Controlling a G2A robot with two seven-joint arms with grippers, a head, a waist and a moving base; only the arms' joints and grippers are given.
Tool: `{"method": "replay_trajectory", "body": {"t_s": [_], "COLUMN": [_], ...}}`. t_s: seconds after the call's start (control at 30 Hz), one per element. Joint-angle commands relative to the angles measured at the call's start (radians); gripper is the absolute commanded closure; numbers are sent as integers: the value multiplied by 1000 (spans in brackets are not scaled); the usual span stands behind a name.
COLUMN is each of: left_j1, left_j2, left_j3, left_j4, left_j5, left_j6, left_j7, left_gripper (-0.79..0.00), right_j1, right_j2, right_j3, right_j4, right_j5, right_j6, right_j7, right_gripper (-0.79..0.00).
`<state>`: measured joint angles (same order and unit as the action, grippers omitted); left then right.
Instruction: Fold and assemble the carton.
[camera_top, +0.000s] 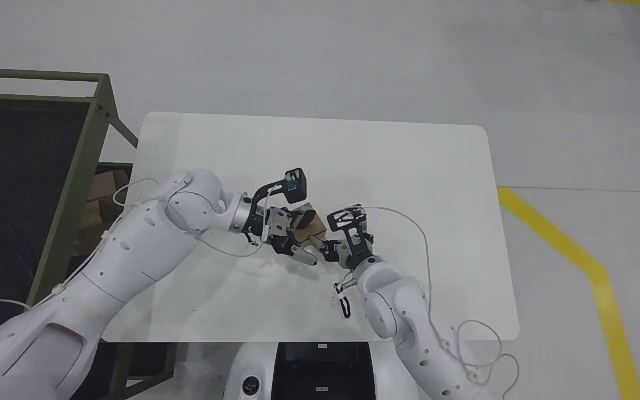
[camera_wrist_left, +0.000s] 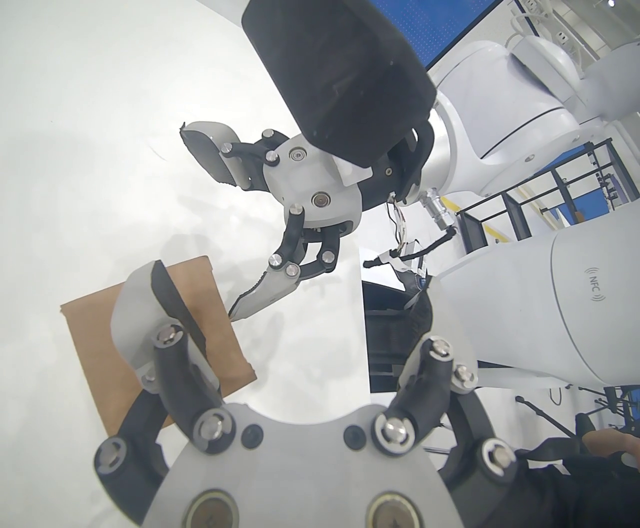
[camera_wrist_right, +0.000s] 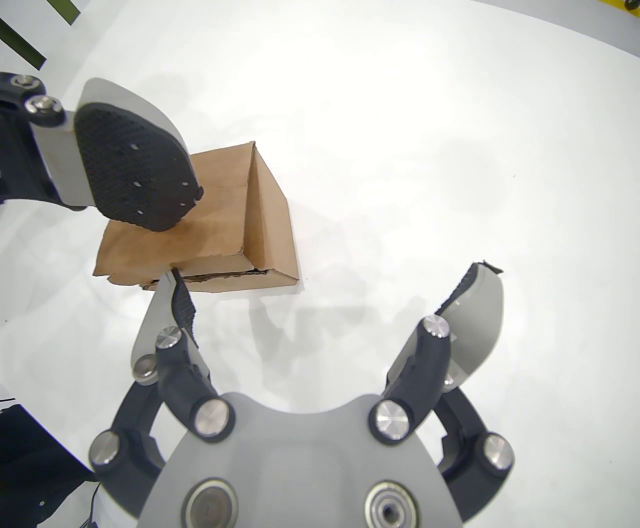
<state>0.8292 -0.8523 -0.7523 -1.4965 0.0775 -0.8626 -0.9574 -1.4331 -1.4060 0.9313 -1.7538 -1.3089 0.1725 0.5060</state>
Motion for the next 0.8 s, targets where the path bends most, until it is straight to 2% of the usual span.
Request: {"method": "replay_trajectory", "body": {"t_s": [0.0,0.77], "left_j1": [0,-14], "left_j2": [0,-9], "left_j3": [1,28], "left_j4": [1,29], "left_j5": [0,2], "left_j6": [0,-3], "left_j7": [0,3], "left_gripper": [-785,-785], "right_j1": [0,4], "right_j2": [0,-6], "right_j3": [1,12], "right_j4": [1,19], "right_j5": [1,5], "right_j6": [-1,-2], "right_j7": [1,8], "right_gripper": [-785,-785]}}
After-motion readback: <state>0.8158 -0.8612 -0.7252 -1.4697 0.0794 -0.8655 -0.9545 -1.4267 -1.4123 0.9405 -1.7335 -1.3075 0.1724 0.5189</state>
